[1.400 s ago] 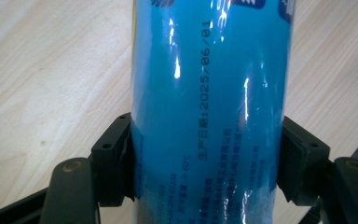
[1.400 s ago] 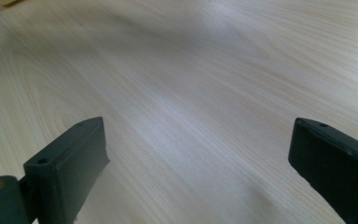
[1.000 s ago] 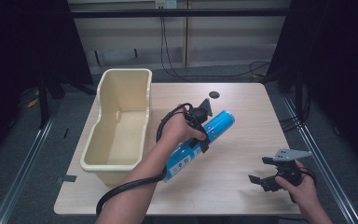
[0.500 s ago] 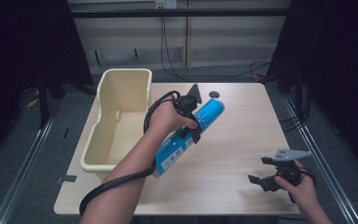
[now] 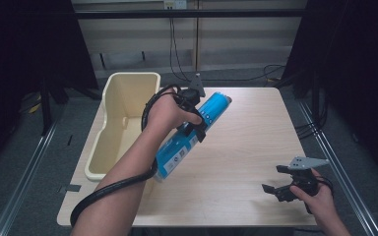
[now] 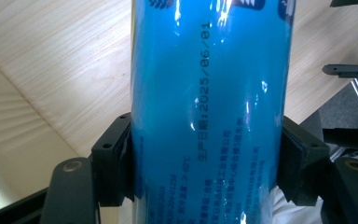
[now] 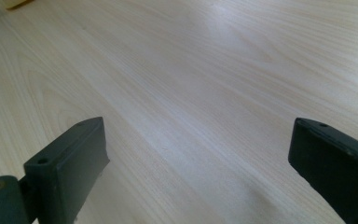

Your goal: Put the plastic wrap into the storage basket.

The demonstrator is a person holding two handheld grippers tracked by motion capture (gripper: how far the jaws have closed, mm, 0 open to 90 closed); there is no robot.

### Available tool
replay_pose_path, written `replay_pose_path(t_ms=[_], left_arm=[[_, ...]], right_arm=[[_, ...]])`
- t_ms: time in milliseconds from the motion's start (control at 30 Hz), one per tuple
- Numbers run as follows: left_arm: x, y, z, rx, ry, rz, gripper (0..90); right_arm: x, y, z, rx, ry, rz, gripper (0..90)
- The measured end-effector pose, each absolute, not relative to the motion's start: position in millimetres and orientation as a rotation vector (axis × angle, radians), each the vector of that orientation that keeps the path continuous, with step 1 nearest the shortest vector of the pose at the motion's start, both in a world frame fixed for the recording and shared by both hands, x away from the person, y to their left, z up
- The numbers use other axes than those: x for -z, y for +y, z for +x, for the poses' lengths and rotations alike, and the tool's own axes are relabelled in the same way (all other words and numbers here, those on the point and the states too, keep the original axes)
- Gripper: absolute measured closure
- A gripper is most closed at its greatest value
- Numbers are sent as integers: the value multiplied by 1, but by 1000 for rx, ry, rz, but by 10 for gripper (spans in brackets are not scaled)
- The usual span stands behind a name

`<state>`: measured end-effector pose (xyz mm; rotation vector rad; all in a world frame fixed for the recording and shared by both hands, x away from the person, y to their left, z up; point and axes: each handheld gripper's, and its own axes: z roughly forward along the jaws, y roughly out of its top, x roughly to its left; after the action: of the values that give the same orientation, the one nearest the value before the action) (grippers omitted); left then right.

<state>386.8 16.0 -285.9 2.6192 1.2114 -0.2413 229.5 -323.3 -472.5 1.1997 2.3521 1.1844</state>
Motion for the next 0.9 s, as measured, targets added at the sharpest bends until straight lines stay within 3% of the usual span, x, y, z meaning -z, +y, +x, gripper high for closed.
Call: replay_pose_path(t_ms=[900], left_arm=[[254, 49, 386, 235, 1327, 2580, 321]], right_arm=[[473, -322, 229, -1179, 2357, 1189, 43]])
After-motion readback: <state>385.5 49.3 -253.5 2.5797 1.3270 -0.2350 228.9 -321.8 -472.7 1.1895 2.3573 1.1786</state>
